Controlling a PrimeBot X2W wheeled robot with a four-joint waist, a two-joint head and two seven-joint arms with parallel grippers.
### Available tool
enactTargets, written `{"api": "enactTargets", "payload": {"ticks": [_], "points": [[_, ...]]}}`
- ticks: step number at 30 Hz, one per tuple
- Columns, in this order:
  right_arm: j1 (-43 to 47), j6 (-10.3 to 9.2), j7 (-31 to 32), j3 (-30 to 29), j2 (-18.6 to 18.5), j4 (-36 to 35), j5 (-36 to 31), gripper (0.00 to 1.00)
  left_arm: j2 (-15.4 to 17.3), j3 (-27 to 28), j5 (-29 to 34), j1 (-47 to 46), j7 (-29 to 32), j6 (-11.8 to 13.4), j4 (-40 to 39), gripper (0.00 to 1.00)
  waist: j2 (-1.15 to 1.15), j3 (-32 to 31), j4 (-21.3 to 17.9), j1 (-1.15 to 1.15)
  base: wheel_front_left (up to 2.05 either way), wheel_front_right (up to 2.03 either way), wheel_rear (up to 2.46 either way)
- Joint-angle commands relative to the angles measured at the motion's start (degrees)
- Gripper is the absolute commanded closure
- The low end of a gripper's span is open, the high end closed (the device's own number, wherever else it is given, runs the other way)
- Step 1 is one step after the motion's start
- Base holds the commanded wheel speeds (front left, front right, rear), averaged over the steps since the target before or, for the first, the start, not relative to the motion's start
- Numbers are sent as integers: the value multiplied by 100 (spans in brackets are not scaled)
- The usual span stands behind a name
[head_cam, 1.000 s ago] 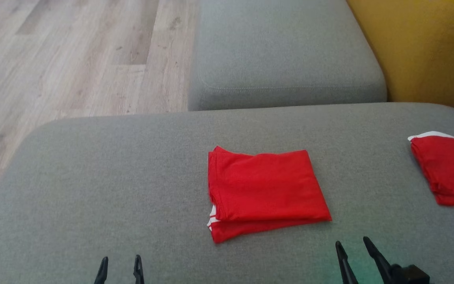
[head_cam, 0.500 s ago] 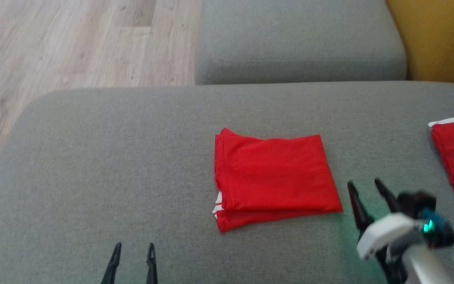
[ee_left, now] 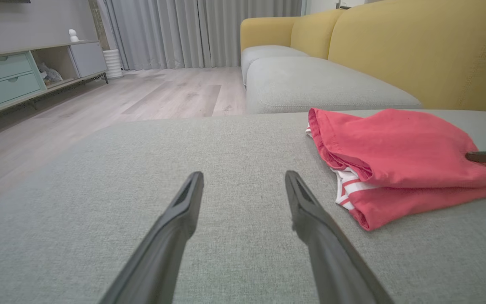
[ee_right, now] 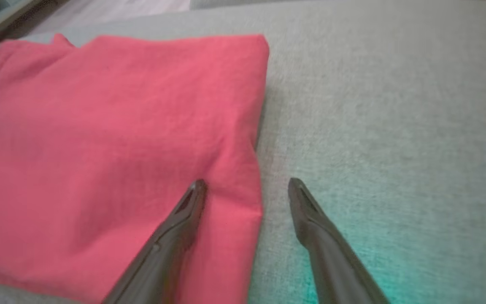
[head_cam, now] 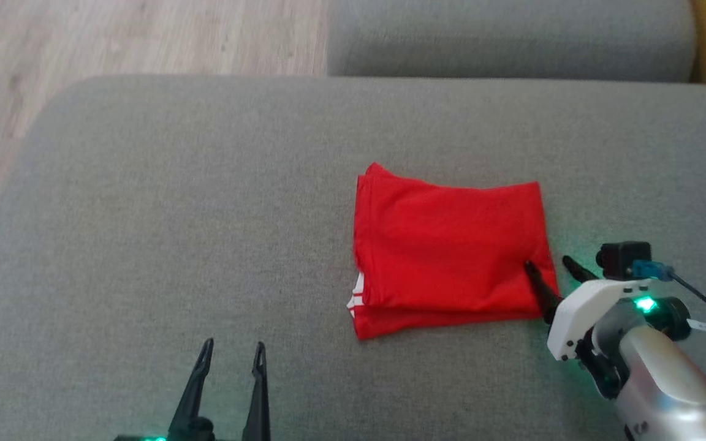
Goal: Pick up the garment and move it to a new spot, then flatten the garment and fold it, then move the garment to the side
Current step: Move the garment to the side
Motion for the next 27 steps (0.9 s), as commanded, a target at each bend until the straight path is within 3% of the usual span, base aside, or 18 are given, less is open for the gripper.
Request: {"api": "enactTargets", "payload": {"ticks": [1, 3, 7, 12, 20, 27], "points": [[-192, -4, -16, 119, -75, -103, 41, 22, -42, 134, -27, -203, -37, 57, -155, 0, 0, 83, 15, -1, 0, 0, 0], [-280, -4, 0, 272, -65, 33, 139, 100, -42, 94, -35, -265, -37, 79, -140, 0, 0, 158, -1, -1, 0, 0, 0], [-457, -4, -217, 519, -79, 127, 331, 100, -42, 75, -48, -396, -37, 117, -144, 0, 0, 295, -120, -1, 0, 0, 0], [-781, -4, -564, 693, -391, 102, 313, 100, -42, 92, -36, -497, -37, 112, -185, 0, 0, 480, -498, -1, 0, 0, 0], [-1307, -4, -692, 509, -1378, -92, 98, 100, -42, 67, -197, -859, -37, 0, -295, 0, 0, 967, -1166, -1, 0, 0, 0], [-1593, -4, -670, -103, -2214, -283, -137, 100, -42, 38, -197, -1183, -37, -40, -296, 0, 0, 1358, -1530, -1, 0, 0, 0]]}}
